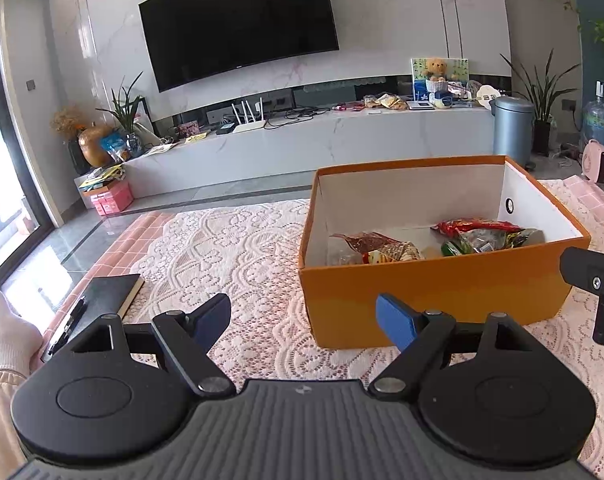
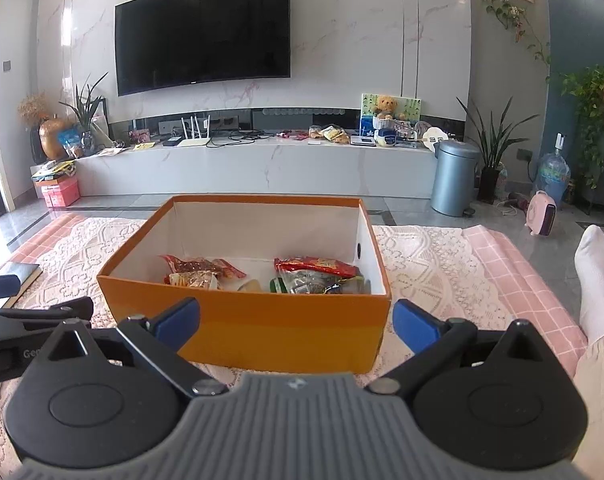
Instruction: Organize snacks
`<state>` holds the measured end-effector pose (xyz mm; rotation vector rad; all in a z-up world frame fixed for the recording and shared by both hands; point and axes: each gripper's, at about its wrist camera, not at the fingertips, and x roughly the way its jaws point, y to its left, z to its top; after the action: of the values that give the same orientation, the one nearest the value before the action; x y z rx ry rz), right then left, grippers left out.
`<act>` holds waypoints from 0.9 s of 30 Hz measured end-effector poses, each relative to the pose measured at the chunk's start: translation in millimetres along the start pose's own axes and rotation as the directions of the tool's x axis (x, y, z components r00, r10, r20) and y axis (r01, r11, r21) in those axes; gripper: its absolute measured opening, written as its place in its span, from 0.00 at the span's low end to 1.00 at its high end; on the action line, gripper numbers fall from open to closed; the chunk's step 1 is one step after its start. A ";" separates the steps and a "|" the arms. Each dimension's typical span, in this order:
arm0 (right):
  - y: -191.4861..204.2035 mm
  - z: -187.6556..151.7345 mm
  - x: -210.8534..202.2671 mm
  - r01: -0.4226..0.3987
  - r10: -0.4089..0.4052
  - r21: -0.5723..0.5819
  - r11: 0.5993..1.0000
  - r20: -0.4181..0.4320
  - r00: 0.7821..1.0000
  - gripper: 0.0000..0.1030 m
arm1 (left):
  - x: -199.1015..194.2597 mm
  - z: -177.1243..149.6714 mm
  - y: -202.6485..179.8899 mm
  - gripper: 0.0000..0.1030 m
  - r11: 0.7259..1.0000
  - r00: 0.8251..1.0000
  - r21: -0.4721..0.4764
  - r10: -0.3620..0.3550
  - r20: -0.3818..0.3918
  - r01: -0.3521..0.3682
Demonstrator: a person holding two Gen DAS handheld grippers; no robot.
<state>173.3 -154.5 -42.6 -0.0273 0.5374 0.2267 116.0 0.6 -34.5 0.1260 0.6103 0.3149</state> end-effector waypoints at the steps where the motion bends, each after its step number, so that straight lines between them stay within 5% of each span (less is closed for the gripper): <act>1: -1.0 0.3 -0.5 0.001 -0.001 0.004 1.000 0.000 1.000 0.96 | 0.4 0.7 -1.2 0.94 1.000 1.000 0.000 -0.001 -0.001 0.001; 27: -7.4 -0.6 -9.8 -0.004 0.005 0.036 0.999 -0.015 1.000 0.96 | -7.9 5.1 -2.9 0.94 1.000 1.000 -0.018 -0.011 -0.019 0.011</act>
<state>166.4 -163.8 -38.3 0.0073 0.5561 0.2211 113.6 -4.9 -26.7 0.1023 0.6268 0.3114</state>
